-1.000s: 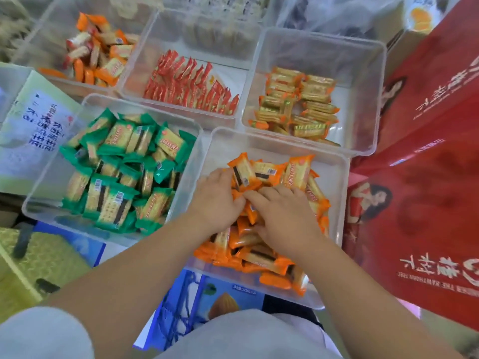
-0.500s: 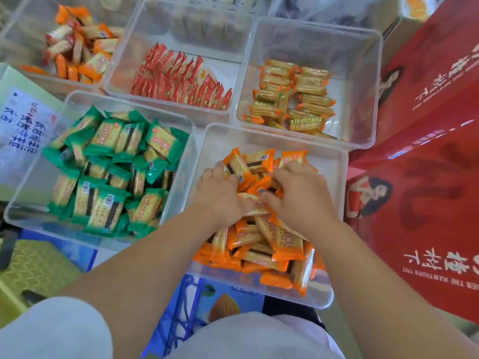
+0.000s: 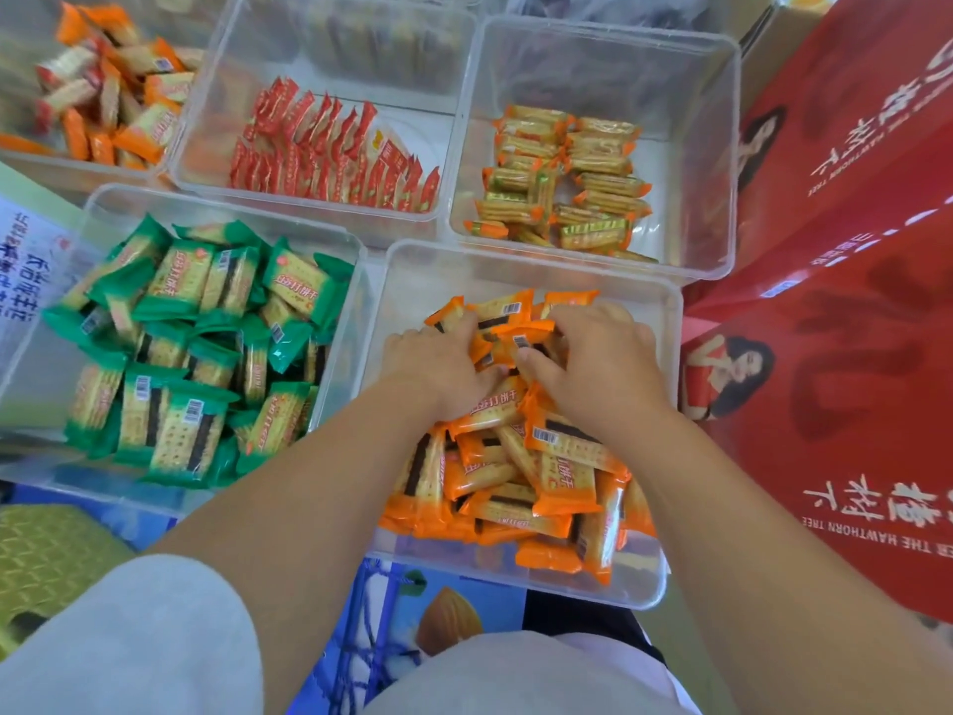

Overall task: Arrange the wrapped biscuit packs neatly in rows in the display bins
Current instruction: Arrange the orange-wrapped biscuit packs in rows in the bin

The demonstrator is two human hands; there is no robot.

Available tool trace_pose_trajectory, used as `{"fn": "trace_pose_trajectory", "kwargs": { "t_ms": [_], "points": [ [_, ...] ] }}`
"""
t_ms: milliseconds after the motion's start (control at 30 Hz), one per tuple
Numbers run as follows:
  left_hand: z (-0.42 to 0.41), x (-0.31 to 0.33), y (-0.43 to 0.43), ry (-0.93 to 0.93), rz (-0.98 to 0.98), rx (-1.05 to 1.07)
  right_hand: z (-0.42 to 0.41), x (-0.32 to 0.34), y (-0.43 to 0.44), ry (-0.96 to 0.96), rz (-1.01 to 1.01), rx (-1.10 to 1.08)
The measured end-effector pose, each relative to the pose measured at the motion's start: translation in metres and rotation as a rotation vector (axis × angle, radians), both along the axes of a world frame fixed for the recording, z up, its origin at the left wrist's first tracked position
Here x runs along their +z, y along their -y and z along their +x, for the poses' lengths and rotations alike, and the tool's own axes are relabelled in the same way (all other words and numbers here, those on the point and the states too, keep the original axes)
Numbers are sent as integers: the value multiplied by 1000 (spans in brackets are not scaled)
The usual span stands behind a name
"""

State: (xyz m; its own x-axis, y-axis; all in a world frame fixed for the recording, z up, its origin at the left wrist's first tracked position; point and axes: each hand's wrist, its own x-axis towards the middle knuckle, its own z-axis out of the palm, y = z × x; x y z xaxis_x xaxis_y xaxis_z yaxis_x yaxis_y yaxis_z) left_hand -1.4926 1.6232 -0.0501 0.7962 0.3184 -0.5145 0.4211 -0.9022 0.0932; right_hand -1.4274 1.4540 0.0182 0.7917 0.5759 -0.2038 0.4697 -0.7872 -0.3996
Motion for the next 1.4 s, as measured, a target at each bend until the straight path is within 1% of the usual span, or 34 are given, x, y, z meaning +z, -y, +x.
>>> {"fn": "trace_pose_trajectory", "kwargs": {
  "t_ms": [133, 200, 300, 367, 433, 467, 533, 600, 700, 800, 933, 1000, 1100, 1167, 1233, 1267, 1400],
  "points": [
    [-9, 6, 2, 38, -102, -18, -4, 7, 5, -42, 229, -67],
    [-18, 13, 0, 60, -165, -34, -3, 15, 2, 19, 315, -134],
    [-34, 21, 1, 60, -235, -61, 5, 29, -10, 135, 326, -161],
    [-43, 22, 4, 76, -220, -94, 12, 37, -24, 91, 404, -115],
    [-50, 20, 7, 99, -197, -119, 17, 39, -42, -17, 504, -58],
    [-52, 19, 8, 111, -187, -127, 18, 37, -52, -44, 509, -20],
    [-56, 17, 11, 141, -171, -143, 21, 26, -70, -35, 436, 64],
    [-61, 16, 13, 185, -165, -159, 24, 11, -86, -18, 319, 134],
    [-68, 15, 16, 253, -136, -198, 25, -11, -104, 0, 175, 187],
    [-75, 15, 19, 286, -123, -194, 25, -32, -112, 30, 18, 222],
    [-78, 14, 16, 304, -125, -170, 25, -54, -115, -66, -175, 214],
    [-79, 13, 13, 325, -116, -168, 24, -56, -118, -91, -234, 231],
    [-76, 13, 10, 340, -113, -134, 23, -49, -113, -99, -239, 219],
    [-72, 13, 10, 322, -118, -96, 19, -41, -102, -108, -141, 183],
    [-68, 12, 11, 309, -123, -71, 12, -33, -87, -160, 10, 154],
    [-66, 12, 10, 300, -130, -62, 8, -29, -78, -188, 49, 174],
    [-61, 15, 6, 277, -198, -37, 1, -21, -48, -287, 39, 401]
  ]
}}
